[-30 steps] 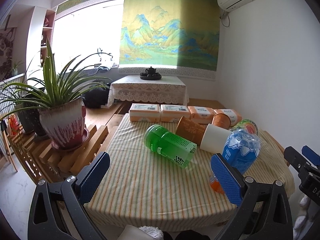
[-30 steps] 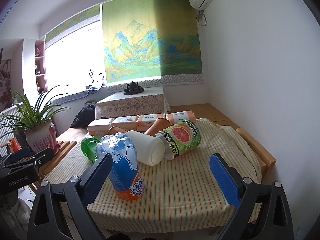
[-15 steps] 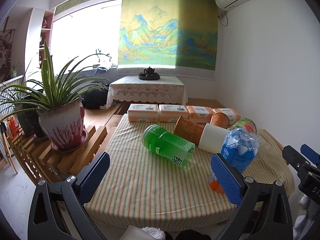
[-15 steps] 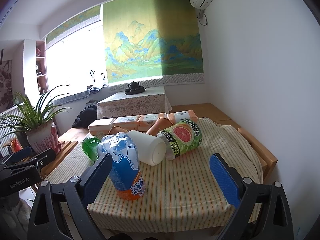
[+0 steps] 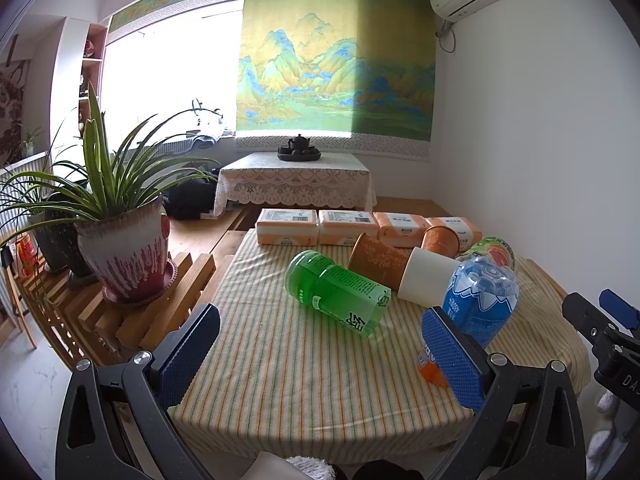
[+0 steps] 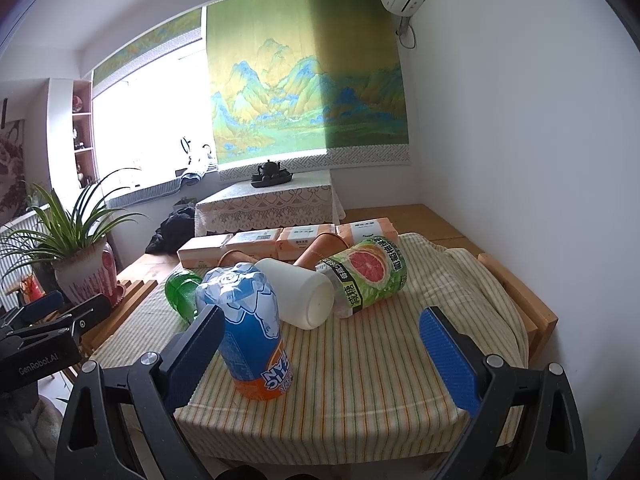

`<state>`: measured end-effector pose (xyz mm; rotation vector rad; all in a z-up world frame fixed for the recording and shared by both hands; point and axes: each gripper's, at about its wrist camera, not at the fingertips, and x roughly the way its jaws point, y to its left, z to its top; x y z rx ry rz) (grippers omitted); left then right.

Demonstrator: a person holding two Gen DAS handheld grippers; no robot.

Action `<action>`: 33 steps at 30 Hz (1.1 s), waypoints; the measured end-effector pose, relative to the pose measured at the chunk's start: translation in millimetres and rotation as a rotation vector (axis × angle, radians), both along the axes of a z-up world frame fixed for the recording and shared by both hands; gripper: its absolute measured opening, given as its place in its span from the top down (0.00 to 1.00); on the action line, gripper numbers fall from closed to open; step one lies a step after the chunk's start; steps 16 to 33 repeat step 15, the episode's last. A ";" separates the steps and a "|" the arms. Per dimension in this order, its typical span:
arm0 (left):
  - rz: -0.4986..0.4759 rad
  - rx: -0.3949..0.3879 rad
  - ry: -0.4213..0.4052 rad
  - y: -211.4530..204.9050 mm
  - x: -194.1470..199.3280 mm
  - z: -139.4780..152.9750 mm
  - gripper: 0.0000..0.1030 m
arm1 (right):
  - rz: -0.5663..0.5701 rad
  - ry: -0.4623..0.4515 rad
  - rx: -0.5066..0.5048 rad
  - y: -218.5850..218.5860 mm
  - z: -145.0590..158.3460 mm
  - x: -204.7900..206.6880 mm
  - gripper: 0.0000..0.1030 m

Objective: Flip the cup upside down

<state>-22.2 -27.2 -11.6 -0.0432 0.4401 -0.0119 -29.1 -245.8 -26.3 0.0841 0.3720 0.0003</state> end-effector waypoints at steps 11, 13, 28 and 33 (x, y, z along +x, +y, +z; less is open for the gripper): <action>-0.001 0.004 -0.002 -1.2 0.1 -0.5 0.01 | 0.000 0.003 0.002 -0.3 -0.7 1.2 0.07; -0.002 0.007 -0.006 -1.6 0.2 -0.6 0.01 | 0.000 0.003 0.003 0.5 -0.7 0.9 0.07; -0.001 0.011 -0.012 -1.8 0.0 -0.9 0.01 | 0.003 0.004 0.003 0.1 -0.7 1.3 0.07; -0.001 0.011 -0.012 -1.8 0.0 -0.9 0.01 | 0.003 0.004 0.003 0.1 -0.7 1.3 0.07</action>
